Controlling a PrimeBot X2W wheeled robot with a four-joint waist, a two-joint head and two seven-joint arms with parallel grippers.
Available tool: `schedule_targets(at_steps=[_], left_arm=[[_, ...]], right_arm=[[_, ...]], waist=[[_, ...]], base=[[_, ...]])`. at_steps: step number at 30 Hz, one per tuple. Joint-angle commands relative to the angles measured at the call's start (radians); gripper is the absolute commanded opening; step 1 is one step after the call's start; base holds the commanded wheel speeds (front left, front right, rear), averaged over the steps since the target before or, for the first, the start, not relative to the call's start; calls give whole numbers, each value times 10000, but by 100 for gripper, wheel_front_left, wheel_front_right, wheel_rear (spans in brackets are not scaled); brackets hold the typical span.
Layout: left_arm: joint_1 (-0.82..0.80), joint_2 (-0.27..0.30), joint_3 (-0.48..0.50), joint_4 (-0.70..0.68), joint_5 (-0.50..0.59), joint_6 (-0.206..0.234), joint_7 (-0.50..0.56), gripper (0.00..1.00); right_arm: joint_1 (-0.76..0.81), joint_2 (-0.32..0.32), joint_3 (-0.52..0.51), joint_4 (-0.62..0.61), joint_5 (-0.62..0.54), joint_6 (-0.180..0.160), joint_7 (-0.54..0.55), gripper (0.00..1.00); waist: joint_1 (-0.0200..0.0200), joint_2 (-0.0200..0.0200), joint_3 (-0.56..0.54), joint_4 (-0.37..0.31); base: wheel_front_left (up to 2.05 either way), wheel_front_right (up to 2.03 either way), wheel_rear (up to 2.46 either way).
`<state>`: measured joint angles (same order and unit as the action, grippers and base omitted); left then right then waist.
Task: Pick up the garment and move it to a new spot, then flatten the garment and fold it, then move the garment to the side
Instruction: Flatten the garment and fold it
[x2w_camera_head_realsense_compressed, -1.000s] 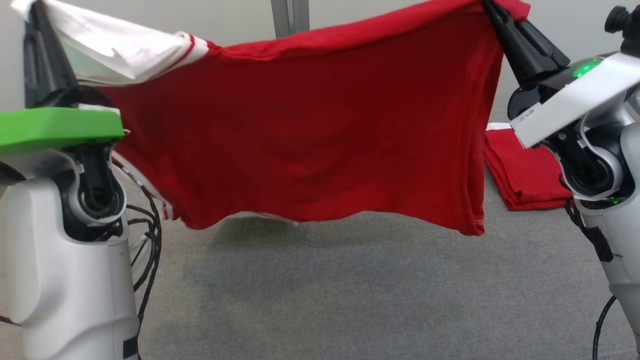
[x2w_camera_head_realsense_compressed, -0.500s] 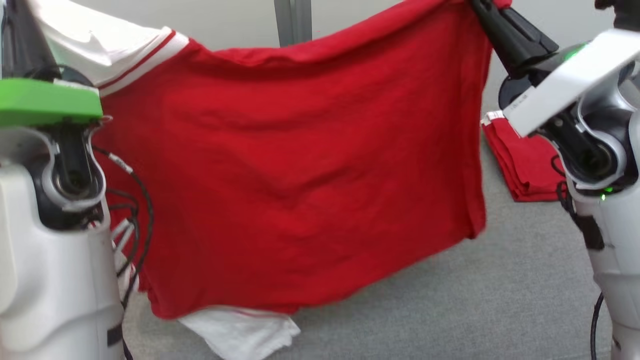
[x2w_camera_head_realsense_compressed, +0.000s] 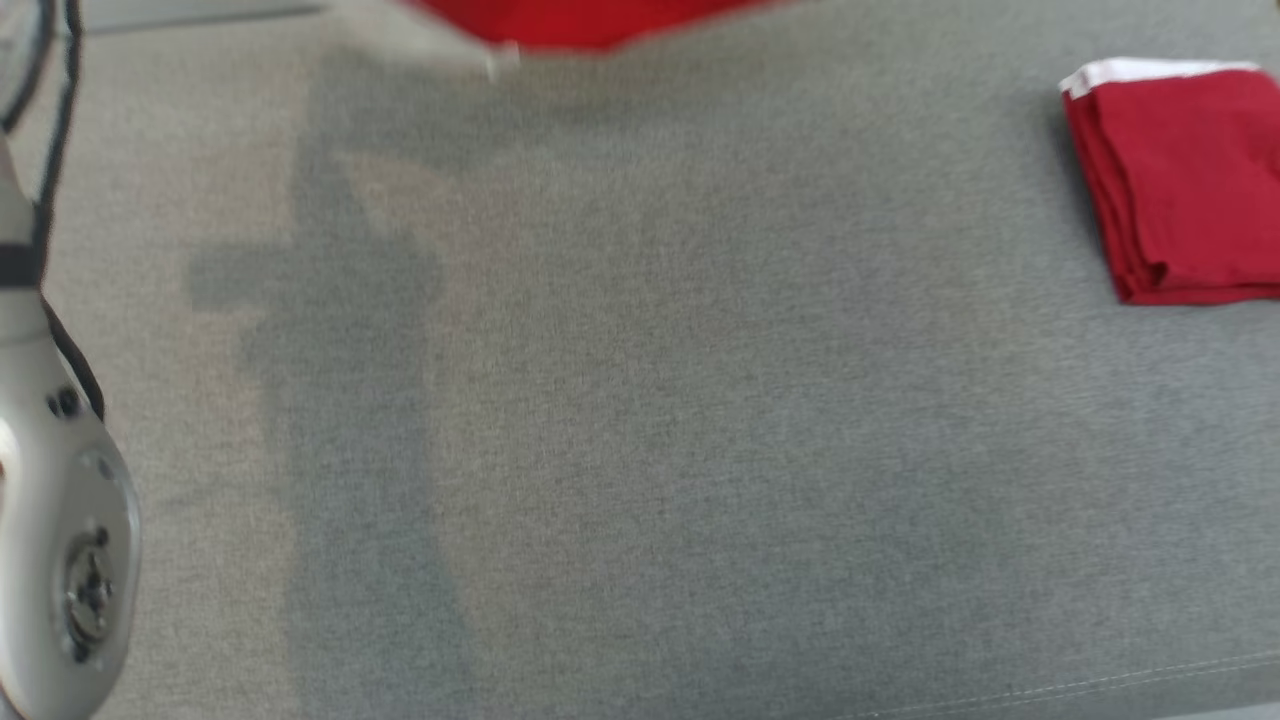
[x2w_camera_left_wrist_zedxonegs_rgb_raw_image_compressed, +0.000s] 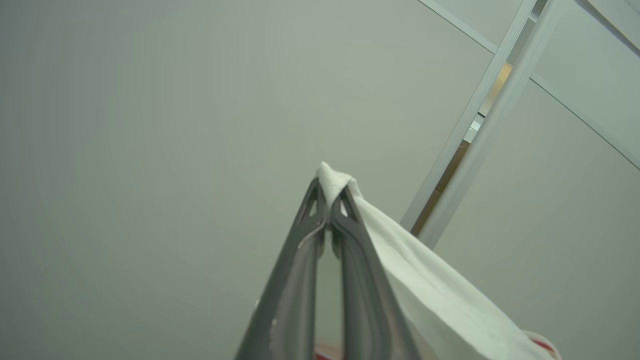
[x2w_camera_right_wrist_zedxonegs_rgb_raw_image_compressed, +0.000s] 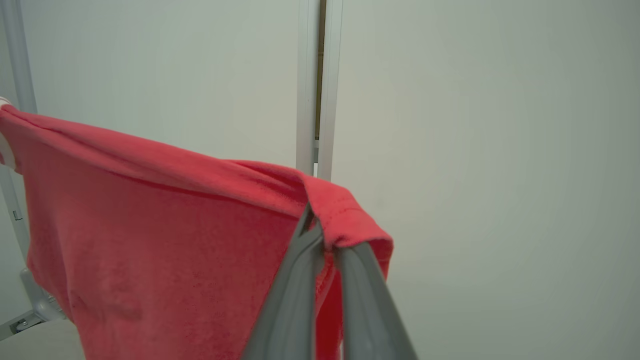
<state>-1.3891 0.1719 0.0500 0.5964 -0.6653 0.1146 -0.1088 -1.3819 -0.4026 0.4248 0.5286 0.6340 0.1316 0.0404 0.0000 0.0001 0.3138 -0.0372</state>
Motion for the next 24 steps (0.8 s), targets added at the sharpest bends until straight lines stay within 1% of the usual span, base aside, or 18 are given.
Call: schedule_targets(at_steps=[1,4,6,8,9,11,13,16,20,24], left_arm=[[-414,105,53,409,53,-130,-327,0],[-1097,37,-48,1355,91,-609,-902,0],[-1218,-54,-148,1887,157,-913,-1137,0],[-1117,-214,-186,2291,89,-1187,-1294,0],[-946,-310,-222,2558,67,-1392,-1373,0],[-607,-426,-322,2932,221,-1608,-1477,0],[-202,-578,-387,3192,273,-1817,-1526,0],[559,-739,-347,3332,359,-2045,-1579,0],[2036,-831,-97,2961,640,-2217,-1568,0],[3656,-698,-49,2556,1194,-2339,-1571,0]], right_arm=[[-344,-64,163,385,-38,-18,-537,0],[-1019,-145,565,1260,59,-19,-1771,0],[-1156,-202,819,1687,249,-19,-2390,0],[-1056,-270,1075,1923,385,-18,-2725,0],[-919,-414,1314,2043,423,-18,-2881,0],[-550,-525,1528,2163,636,-18,-3001,0],[-66,-622,1663,2212,821,-18,-3056,0],[880,-779,1553,1824,923,-18,-3056,0],[2535,-794,1389,1242,1035,-18,-3059,0],[4103,-722,1446,847,1184,-18,-3059,0]], waist=[[0,-1,1524,496],[0,-1,1723,652],[0,-1,1835,792],[0,-1,1907,907],[0,-1,1971,1003],[0,-1,2040,1131],[0,-1,2052,1235],[0,-1,1958,1358],[0,-1,1626,1411],[0,-1,1065,1393]], base=[[0,0,0],[0,0,0],[0,0,0],[0,0,0],[0,0,0],[0,0,0],[0,0,0],[0,0,0],[0,0,0],[0,0,0]])
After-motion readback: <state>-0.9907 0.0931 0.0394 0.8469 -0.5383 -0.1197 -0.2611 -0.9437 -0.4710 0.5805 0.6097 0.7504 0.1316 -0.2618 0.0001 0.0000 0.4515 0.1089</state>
